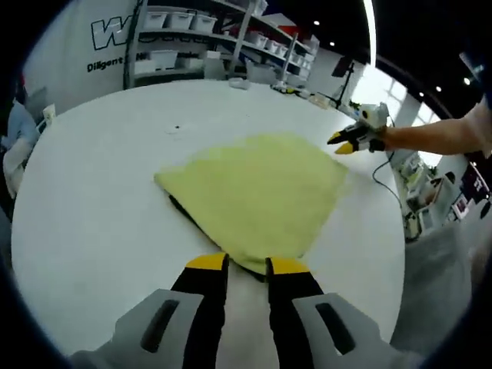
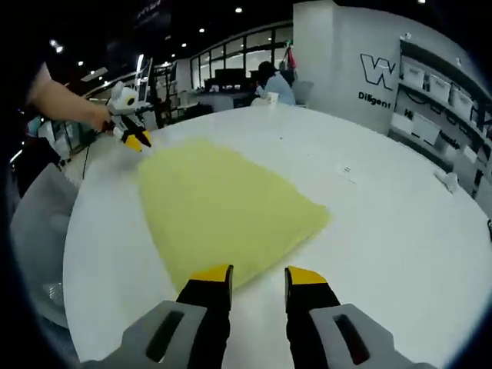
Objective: Fold the garment on the visible template until the final outline fits inside the template.
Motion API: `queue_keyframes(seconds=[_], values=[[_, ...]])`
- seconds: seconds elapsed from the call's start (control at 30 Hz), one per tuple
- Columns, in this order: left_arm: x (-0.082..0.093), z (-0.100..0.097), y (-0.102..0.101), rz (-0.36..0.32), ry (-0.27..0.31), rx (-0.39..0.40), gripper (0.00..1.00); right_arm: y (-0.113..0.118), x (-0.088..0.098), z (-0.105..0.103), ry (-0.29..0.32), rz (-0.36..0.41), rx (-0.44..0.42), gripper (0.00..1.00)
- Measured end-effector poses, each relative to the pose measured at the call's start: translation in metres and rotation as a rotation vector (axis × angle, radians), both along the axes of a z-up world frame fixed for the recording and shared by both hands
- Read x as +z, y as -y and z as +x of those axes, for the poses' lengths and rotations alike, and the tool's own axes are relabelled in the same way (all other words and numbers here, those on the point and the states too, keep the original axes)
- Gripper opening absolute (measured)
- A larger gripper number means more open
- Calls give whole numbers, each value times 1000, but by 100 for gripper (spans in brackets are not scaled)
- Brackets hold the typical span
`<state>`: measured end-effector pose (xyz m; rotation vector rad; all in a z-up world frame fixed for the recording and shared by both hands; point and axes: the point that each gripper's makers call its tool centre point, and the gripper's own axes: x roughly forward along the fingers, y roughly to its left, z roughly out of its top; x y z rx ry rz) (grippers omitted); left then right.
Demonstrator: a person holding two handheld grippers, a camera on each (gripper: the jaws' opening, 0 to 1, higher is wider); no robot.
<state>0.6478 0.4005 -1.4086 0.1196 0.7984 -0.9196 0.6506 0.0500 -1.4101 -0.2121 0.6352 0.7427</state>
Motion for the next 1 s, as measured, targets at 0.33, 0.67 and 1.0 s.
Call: queue_keyframes(seconds=[0.33, 0.67, 1.0], values=[[-20, -15, 18, 52, 30, 63, 23, -18, -22, -39, -28, 58, -25, 24], [-30, -6, 11, 59, 5, 183, 13, -26, -27, -43, -31, 80, -20, 22], [-28, -8, 11, 18, 10, 161, 3, -32, -24, -45, -39, 106, -25, 13]])
